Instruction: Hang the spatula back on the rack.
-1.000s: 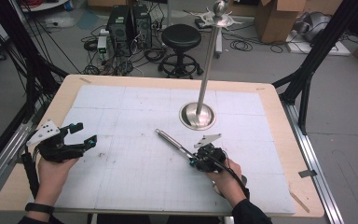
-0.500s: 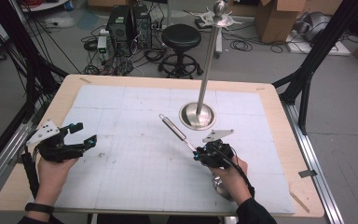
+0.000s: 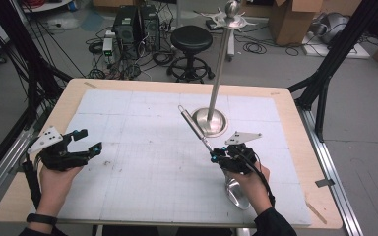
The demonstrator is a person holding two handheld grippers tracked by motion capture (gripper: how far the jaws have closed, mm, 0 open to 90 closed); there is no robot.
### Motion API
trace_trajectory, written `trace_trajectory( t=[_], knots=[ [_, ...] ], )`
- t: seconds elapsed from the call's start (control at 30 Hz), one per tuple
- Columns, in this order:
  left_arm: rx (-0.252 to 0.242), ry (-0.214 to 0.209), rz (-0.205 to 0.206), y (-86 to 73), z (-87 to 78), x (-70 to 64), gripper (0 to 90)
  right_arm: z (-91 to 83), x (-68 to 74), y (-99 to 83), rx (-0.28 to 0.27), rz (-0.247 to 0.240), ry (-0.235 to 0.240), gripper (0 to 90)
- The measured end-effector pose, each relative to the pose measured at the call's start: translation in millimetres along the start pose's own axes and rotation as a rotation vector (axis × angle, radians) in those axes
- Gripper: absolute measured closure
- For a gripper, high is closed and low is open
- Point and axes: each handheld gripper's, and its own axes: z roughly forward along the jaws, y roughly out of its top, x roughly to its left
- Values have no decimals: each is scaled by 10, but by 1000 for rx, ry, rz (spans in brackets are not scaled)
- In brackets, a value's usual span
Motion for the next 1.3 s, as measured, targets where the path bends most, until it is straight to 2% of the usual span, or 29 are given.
trace_trajectory(
  t=[0.23,0.3,0.4,0.8,1.3],
  knots=[
    [-1,0,0,0,-1,2,204,-100,-20,26,-45,7,2,744],
    [-3,-1,-2,0,0,2,204,-171,-39,48,-79,12,0,744],
    [-4,-2,-3,1,1,0,204,-214,-53,64,-94,16,5,744],
    [-5,-1,-3,1,-2,2,204,-487,-138,164,-219,47,-17,744],
    [-3,-2,-4,0,-1,1,204,-624,-195,217,-291,66,-45,757]
  ],
)
